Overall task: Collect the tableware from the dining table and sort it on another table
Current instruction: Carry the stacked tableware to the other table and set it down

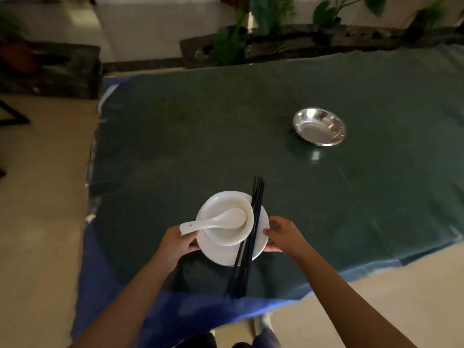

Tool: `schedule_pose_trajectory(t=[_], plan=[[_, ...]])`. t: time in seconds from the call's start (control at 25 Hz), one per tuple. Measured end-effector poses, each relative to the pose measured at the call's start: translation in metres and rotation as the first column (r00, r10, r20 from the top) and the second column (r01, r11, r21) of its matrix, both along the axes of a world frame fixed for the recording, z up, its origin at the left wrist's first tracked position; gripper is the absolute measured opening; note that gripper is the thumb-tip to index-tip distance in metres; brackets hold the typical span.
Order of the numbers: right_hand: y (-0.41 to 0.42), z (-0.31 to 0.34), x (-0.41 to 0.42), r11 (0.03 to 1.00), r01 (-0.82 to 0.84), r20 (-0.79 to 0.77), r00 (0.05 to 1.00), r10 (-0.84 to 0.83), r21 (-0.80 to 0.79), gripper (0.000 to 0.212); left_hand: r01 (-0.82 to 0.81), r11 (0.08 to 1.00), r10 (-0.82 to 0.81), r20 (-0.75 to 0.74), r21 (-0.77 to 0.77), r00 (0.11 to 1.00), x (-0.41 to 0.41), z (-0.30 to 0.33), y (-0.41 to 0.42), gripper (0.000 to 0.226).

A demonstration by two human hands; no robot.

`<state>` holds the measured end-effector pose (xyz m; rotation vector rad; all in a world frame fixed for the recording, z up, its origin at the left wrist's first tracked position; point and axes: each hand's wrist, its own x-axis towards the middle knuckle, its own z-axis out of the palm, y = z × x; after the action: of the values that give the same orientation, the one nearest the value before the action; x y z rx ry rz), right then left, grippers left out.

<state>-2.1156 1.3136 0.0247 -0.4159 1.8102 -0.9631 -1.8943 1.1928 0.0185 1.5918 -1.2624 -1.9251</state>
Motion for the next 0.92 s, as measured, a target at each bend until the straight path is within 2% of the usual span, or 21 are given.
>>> schedule_pose_trajectory(t=[0.24, 0.48, 0.56, 0.64, 0.76, 0.84, 0.88, 0.92], plan=[[-0.024, -0.028, -0.062, 0.972, -0.236, 0.053, 0.97, 0.236, 0.003, 0.02, -0.191, 0.981, 0.192, 0.028, -0.01, 0.981, -0.041, -0.03, 0.02, 0.006], [-0.03, -0.05, -0.08, 0.938, -0.342, 0.12, 0.935, 0.334, 0.051, 0.021, -0.276, 0.961, 0.275, 0.088, -0.002, 0.957, -0.05, -0.042, 0.035, 0.008], [-0.031, -0.055, -0.082, 0.928, -0.366, 0.108, 0.928, 0.358, 0.074, 0.02, -0.241, 0.97, 0.243, 0.124, -0.036, 0.962, -0.05, -0.042, 0.035, 0.02], [-0.034, -0.057, -0.086, 0.905, -0.412, 0.095, 0.91, 0.404, 0.102, 0.019, -0.113, 0.986, 0.139, 0.225, -0.125, 0.964, -0.05, -0.039, 0.034, 0.036], [-0.041, -0.053, -0.094, 0.812, -0.551, 0.018, 0.829, 0.559, 0.193, 0.018, 0.057, 0.975, 0.029, 0.377, -0.217, 0.926, -0.051, -0.034, 0.031, 0.036], [-0.048, -0.048, -0.105, 0.704, -0.652, -0.112, 0.706, 0.699, 0.281, 0.013, -0.022, 0.973, 0.117, 0.406, -0.232, 0.906, -0.052, -0.034, 0.038, 0.029], [-0.052, -0.045, -0.11, 0.706, -0.647, -0.167, 0.692, 0.702, 0.287, 0.009, -0.111, 0.963, 0.21, 0.425, -0.245, 0.881, -0.052, -0.035, 0.046, 0.024], [-0.057, -0.043, -0.116, 0.754, -0.602, -0.207, 0.728, 0.654, 0.263, 0.008, -0.202, 0.944, 0.304, 0.446, -0.261, 0.842, -0.053, -0.036, 0.059, 0.021]])
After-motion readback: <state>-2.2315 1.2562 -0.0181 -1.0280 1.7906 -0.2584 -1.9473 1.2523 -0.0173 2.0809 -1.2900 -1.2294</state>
